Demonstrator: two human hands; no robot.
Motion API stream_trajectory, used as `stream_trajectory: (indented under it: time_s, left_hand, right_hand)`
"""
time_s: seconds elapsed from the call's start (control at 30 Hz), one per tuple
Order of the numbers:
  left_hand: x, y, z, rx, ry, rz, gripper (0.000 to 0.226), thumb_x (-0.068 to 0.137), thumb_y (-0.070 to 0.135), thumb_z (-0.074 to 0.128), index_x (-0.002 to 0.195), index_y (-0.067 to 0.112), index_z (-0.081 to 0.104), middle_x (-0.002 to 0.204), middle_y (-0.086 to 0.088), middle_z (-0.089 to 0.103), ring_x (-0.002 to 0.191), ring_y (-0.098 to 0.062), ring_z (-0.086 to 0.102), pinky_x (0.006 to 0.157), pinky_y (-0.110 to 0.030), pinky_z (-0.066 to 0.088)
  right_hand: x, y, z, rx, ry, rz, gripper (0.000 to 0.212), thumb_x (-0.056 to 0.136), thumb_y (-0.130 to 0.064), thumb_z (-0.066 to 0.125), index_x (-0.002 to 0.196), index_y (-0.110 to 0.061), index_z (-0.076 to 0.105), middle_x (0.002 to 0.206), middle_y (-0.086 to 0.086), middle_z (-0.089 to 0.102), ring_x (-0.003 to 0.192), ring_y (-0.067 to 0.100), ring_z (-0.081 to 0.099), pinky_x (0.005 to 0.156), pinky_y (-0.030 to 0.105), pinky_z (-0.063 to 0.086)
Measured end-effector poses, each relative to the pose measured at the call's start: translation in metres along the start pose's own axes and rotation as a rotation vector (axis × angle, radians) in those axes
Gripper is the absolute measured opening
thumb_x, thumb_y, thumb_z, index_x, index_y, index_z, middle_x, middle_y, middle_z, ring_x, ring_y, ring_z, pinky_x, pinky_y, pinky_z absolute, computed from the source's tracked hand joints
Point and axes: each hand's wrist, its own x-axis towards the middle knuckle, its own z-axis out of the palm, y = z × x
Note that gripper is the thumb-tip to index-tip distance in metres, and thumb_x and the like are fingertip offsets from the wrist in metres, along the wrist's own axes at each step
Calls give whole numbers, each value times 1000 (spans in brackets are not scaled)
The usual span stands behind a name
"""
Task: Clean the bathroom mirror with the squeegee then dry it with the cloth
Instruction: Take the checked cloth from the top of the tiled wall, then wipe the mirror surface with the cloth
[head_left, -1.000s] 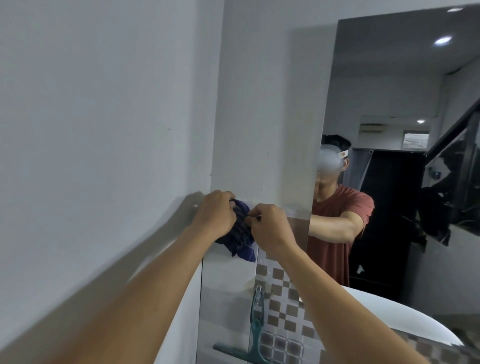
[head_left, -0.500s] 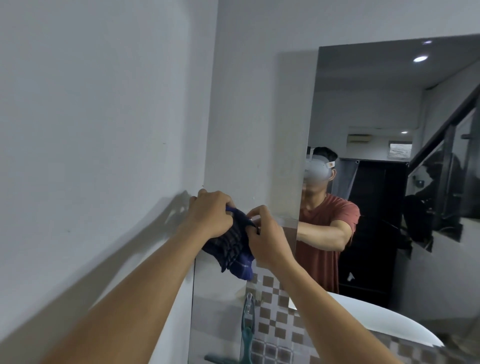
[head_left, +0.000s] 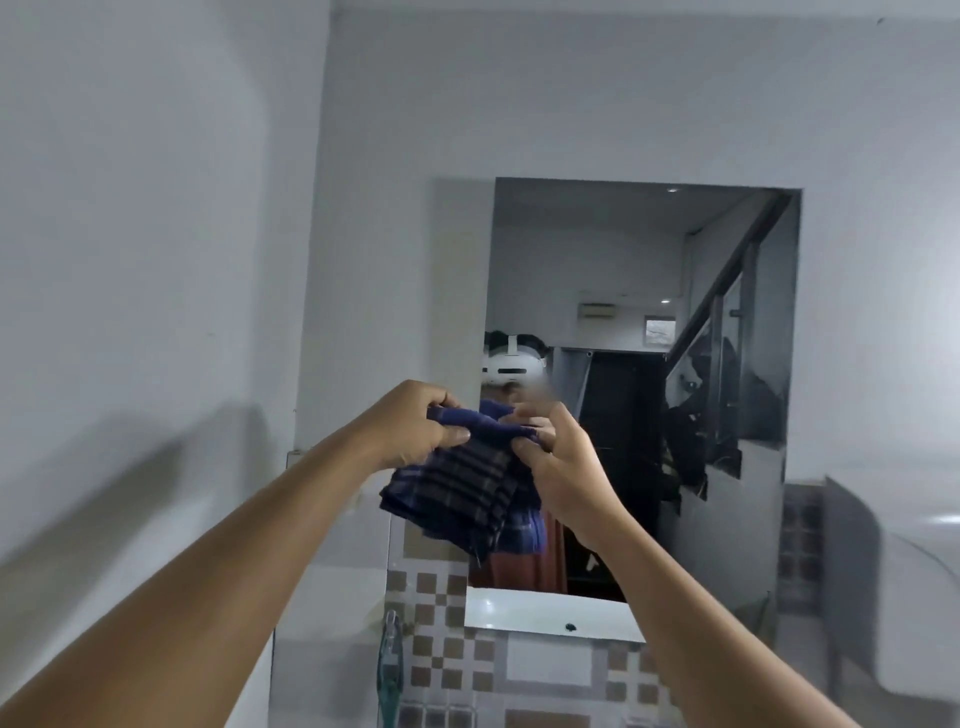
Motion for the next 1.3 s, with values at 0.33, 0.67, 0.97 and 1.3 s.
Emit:
stream_trajectory:
  time_s: [0.33, 0.67, 0.97, 1.3]
  left_hand:
    - [16, 51, 17, -286, -178, 28, 29, 82, 18, 82, 111, 22, 76, 111, -4, 75, 106, -26, 70, 100, -45, 55]
    - [42, 72, 41, -240, -84, 73, 15, 84, 32, 77, 96, 23, 80, 106, 1, 75, 101, -24, 72, 100, -49, 54]
    - [79, 121, 25, -234, -82, 92, 11, 91, 27, 73, 94, 17, 76, 96, -7, 79, 94, -26, 74, 99, -48, 55]
    - [105, 137, 17, -521, -221, 110, 35, 100, 32, 57, 88, 1, 67, 77, -13, 66, 70, -17, 62, 77, -36, 47]
  right_hand:
    - [-10, -20, -71, 159, 77, 102, 25, 92, 1, 67, 111, -13, 60, 101, 22, 73, 89, 35, 74, 66, 38, 61]
    - [-10, -24, -86, 19, 182, 36, 25, 102, -6, 53, 111, -29, 48, 100, 2, 69, 71, 13, 72, 55, 30, 58]
    - [13, -8, -54, -361, 432, -152, 44, 100, -54, 46, 136, -29, 51, 159, -1, 32, 141, 15, 40, 108, 39, 44]
    - [65, 10, -39, -385, 553, -311, 70, 106, -12, 42, 161, -24, 1, 168, -4, -9, 155, 21, 15, 110, 26, 38]
